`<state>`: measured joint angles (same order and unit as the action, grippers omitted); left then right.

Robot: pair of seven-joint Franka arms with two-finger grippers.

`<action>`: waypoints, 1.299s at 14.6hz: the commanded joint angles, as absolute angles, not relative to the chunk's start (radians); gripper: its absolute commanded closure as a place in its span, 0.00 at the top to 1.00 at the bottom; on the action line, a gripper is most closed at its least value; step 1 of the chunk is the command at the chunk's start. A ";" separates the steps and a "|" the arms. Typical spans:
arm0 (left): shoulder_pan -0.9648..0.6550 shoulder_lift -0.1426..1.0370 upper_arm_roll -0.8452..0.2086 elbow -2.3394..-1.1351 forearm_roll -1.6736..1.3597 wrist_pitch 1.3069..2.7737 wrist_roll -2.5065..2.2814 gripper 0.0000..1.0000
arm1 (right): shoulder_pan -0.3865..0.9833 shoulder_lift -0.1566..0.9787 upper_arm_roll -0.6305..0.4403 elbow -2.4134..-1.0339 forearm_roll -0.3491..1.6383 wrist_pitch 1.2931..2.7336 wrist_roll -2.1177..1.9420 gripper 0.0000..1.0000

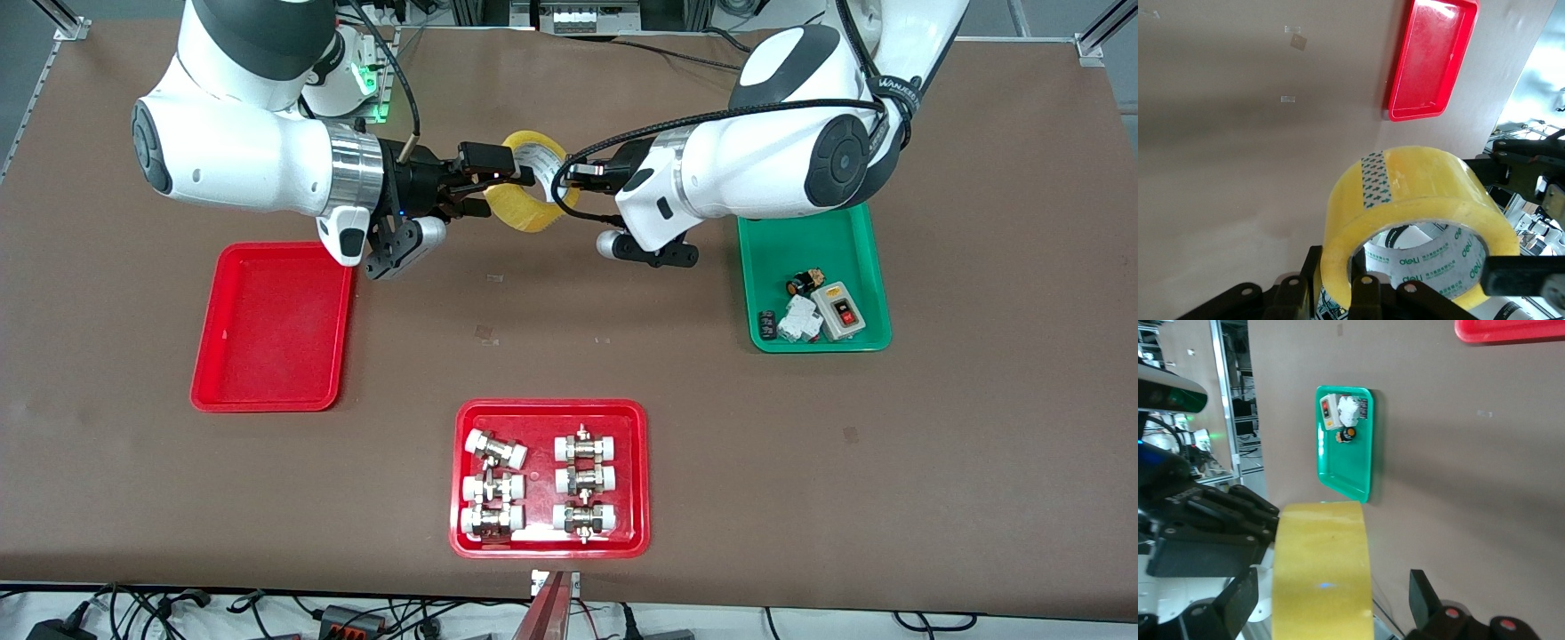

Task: Left arm passes tape to right arm into tray
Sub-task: 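Grasp the tape with the right gripper and open the left gripper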

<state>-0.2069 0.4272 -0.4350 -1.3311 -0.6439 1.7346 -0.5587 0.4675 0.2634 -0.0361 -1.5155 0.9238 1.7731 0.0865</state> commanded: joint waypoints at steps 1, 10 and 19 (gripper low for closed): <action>-0.199 0.433 -0.440 -1.301 -0.661 1.712 -0.558 0.00 | 0.453 0.264 -0.040 -1.496 0.965 1.744 0.092 1.00; -0.198 0.433 -0.440 -1.301 -0.661 1.710 -0.557 0.00 | 0.453 0.267 -0.040 -1.497 0.965 1.697 0.080 0.61; -0.193 0.431 -0.440 -1.302 -0.658 1.710 -0.545 0.00 | 0.448 0.267 -0.041 -1.496 0.965 1.680 0.084 0.27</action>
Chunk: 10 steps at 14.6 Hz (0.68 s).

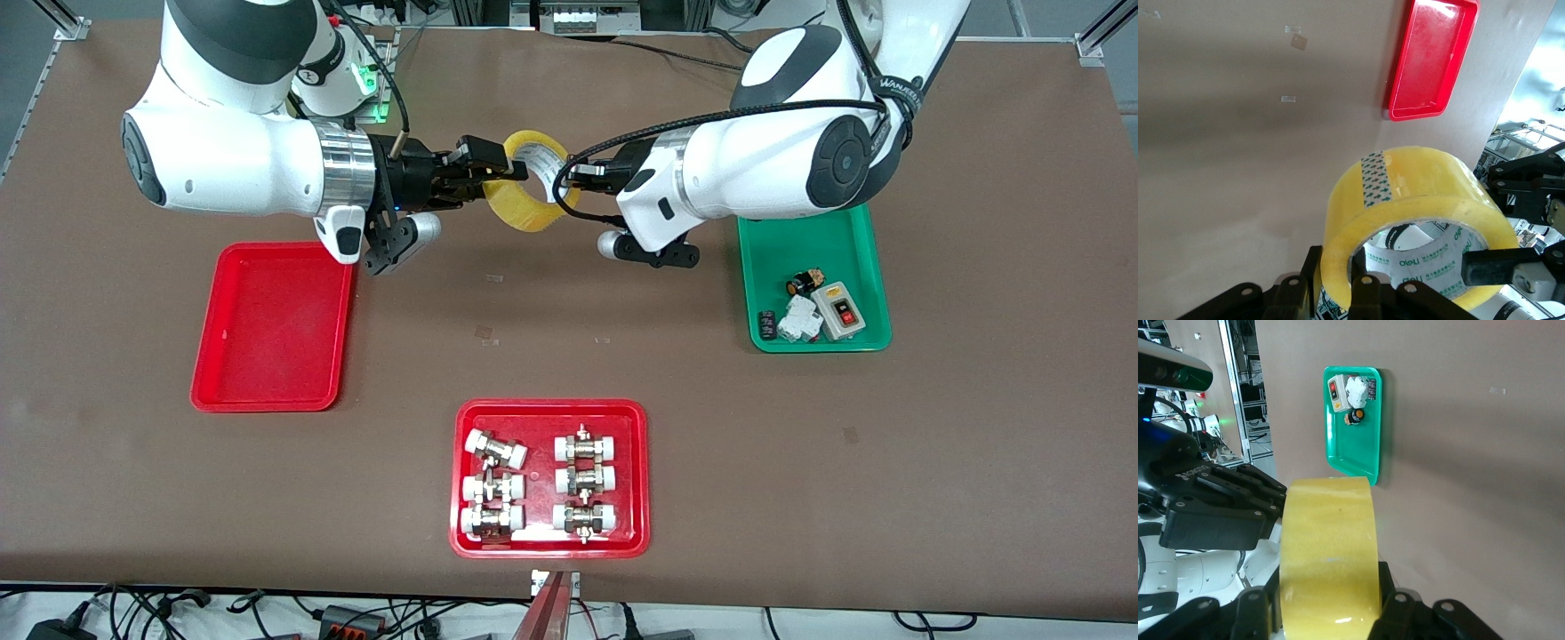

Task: Left arm passes tape to right arm into tray
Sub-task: 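Grasp the tape with the right gripper and open the left gripper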

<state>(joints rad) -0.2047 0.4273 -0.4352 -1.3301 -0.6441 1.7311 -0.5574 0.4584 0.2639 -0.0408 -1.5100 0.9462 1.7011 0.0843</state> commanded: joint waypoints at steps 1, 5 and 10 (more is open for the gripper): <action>-0.193 0.430 -0.440 -1.302 -0.661 1.710 -0.548 0.05 | 0.448 0.267 -0.041 -1.496 0.965 1.680 0.084 0.27; -0.161 0.425 -0.443 -1.301 -0.655 1.652 -0.545 1.00 | 0.440 0.267 -0.041 -1.496 0.965 1.680 0.081 0.27; -0.023 0.355 -0.439 -1.302 -0.527 1.411 -0.540 1.00 | 0.414 0.281 -0.043 -1.499 0.956 1.677 0.040 0.27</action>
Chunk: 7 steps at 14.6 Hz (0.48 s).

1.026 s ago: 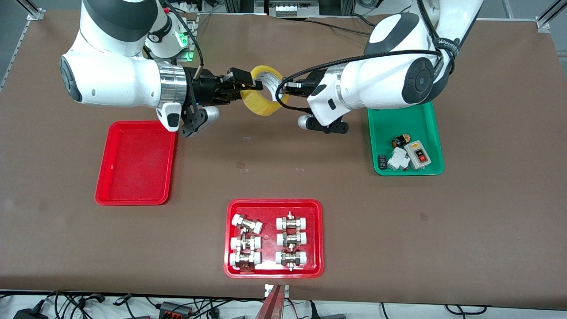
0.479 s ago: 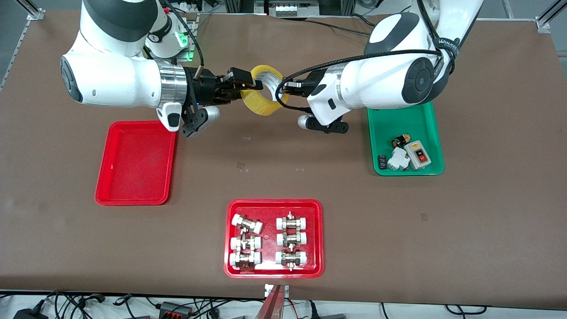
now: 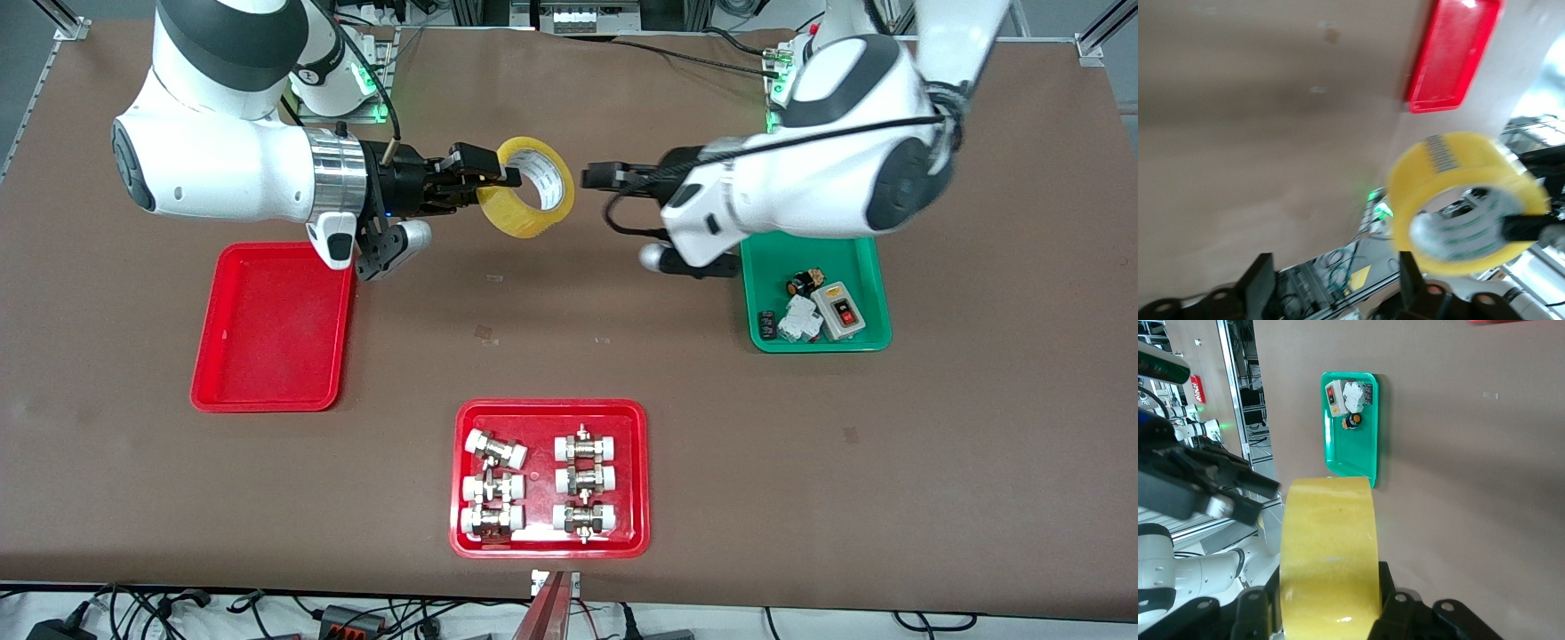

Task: Left arm passes tape to right arm into tray
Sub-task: 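Lower the tape into the red tray while the left gripper withdraws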

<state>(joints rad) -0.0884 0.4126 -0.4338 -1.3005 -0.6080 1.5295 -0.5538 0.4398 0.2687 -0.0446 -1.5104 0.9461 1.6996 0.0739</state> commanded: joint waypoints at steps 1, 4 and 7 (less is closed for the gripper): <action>0.020 0.348 -0.445 -1.301 -0.476 1.337 -0.528 1.00 | 0.396 0.285 -0.044 -1.503 0.950 1.669 0.028 0.27; 0.095 0.321 -0.439 -1.301 -0.262 1.230 -0.318 1.00 | 0.284 0.339 -0.044 -1.508 0.881 1.614 -0.018 0.27; 0.162 0.291 -0.436 -1.305 -0.117 1.227 -0.085 1.00 | 0.117 0.423 -0.044 -1.508 0.867 1.559 -0.135 0.27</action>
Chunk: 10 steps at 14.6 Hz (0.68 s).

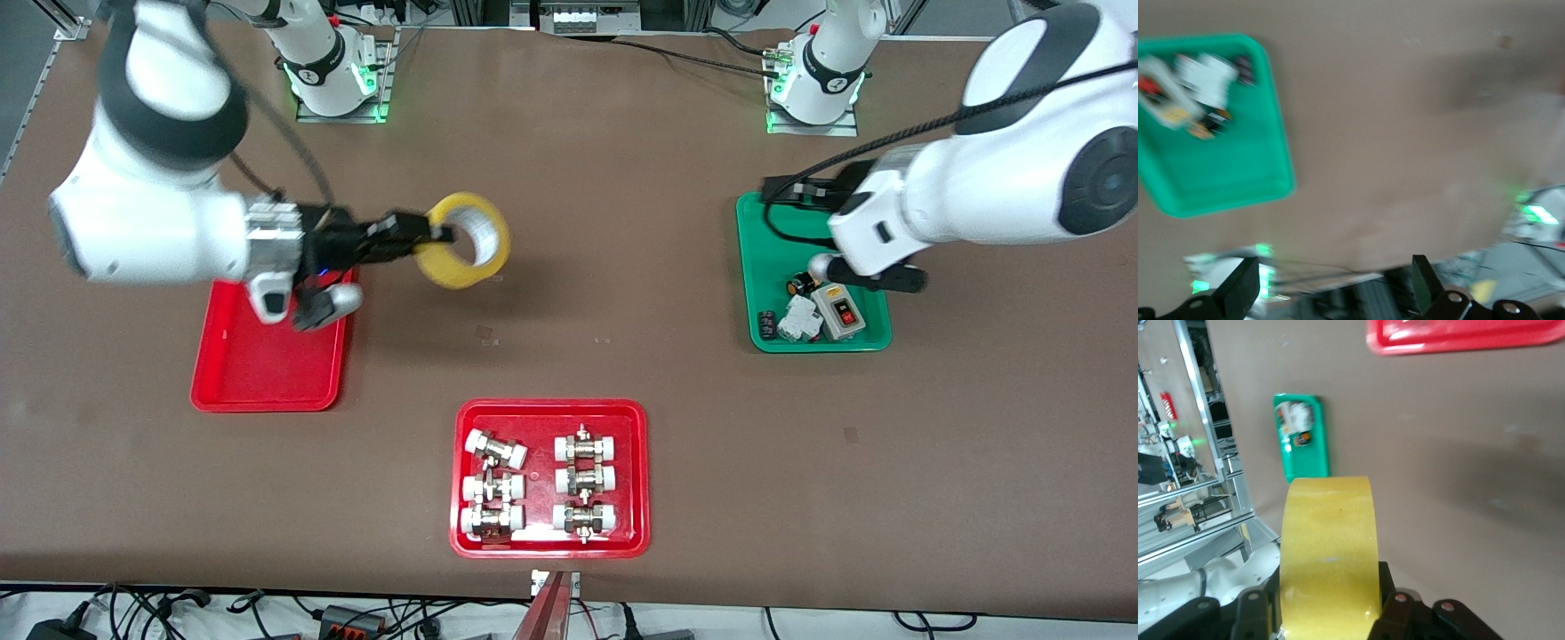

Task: Left arm passes tape to right arm into tray
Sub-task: 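Lower the tape into the red tray while the left gripper withdraws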

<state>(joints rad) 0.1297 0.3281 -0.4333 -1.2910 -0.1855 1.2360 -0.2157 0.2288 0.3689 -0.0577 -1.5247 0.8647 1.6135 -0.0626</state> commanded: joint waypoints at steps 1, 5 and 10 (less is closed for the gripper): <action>0.182 0.291 -0.434 -1.305 -0.092 1.230 -0.037 1.00 | 0.041 0.463 -0.044 -1.508 0.867 1.540 -0.162 0.27; 0.193 0.252 -0.392 -1.304 0.049 1.235 0.060 1.00 | -0.135 0.592 -0.044 -1.509 0.792 1.529 -0.308 0.27; 0.075 0.155 -0.178 -1.324 0.040 1.223 0.084 1.00 | -0.288 0.715 -0.044 -1.525 0.785 1.506 -0.497 0.27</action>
<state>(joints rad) 0.1251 0.2126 -0.2422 -1.2905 0.0260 1.2322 0.0489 -0.2461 0.6854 -0.0661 -1.5333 0.7898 1.5309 -0.4288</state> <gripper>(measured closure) 0.000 0.467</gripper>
